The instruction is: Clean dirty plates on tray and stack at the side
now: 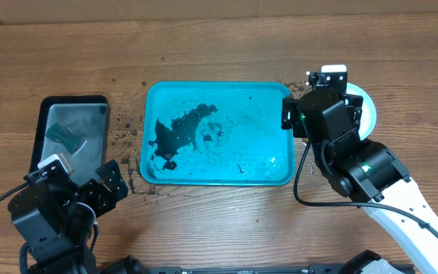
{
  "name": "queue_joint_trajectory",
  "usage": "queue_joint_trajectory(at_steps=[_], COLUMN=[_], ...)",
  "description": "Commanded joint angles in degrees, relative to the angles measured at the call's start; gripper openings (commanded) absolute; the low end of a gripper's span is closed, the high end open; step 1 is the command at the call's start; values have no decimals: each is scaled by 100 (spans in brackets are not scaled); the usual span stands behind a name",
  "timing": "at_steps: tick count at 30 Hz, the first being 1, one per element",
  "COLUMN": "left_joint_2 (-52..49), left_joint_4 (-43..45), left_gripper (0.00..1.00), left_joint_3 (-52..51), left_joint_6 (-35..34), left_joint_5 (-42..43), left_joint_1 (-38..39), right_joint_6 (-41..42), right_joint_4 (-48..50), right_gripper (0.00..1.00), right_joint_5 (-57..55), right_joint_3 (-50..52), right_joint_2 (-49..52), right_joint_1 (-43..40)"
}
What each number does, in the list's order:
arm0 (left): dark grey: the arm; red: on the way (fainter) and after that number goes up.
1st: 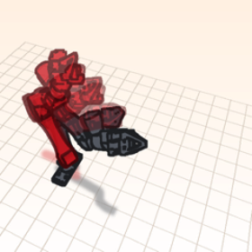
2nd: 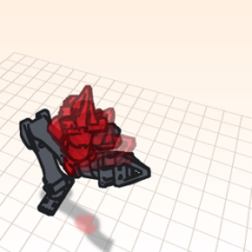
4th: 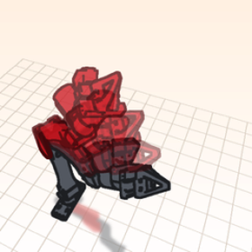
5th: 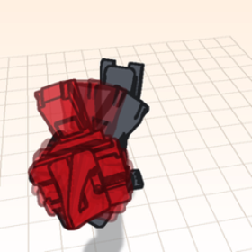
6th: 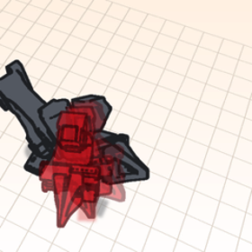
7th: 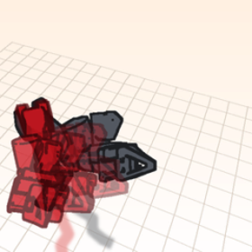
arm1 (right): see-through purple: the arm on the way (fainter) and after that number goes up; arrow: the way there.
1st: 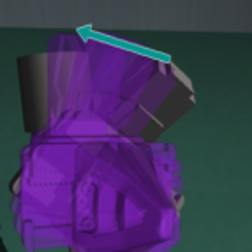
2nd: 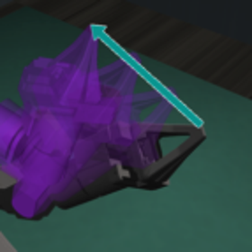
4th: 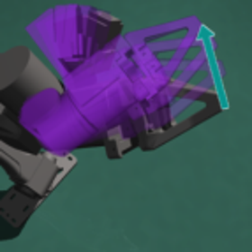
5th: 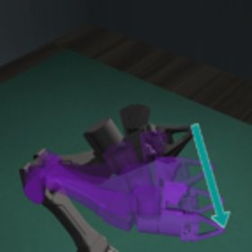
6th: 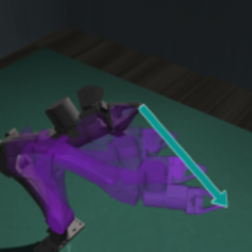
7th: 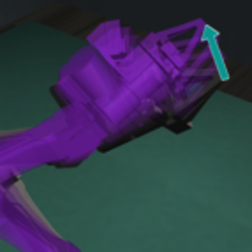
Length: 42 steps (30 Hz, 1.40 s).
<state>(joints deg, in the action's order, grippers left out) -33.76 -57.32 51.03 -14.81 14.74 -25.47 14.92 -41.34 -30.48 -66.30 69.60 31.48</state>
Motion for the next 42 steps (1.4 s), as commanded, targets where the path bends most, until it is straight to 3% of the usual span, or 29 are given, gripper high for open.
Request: queue_joint_trajectory(at_steps=[1, 6, 15, 19, 29, 36, 42], left_joint_2=[2, 2, 2, 2, 2, 2, 2], left_joint_4=[11, 11, 11, 11, 11, 11, 11], left_gripper=[100, 100, 100, 100, 100, 100, 100], left_joint_3=[-13, -13, -13, -13, -13, -13, -13], left_joint_6=[46, 46, 46, 46, 46, 46, 46], left_joint_5=[-33, -33, -33, -33, -33, -33, -33], left_joint_1=[35, 35, 35, 35, 35, 35, 35], right_joint_6=[-9, -11, -9, -9, -13, -9, -13], right_joint_4=[-101, 144, 4026, 4929, 5007, 5010, 4227], right_gripper=[100, 100, 100, 100, 100, 100, 100], right_joint_5=[85, 514, 2310, 2712, 2691, 2614, 2629], right_joint_3=[-7, 407, 4044, 5010, 6057, 6588, 6585], right_joint_2=[-142, -549, -2765, -3560, -5405, -6168, -6944], right_joint_1=[-4, -210, -1585, -2013, -2229, -2256, -2520])
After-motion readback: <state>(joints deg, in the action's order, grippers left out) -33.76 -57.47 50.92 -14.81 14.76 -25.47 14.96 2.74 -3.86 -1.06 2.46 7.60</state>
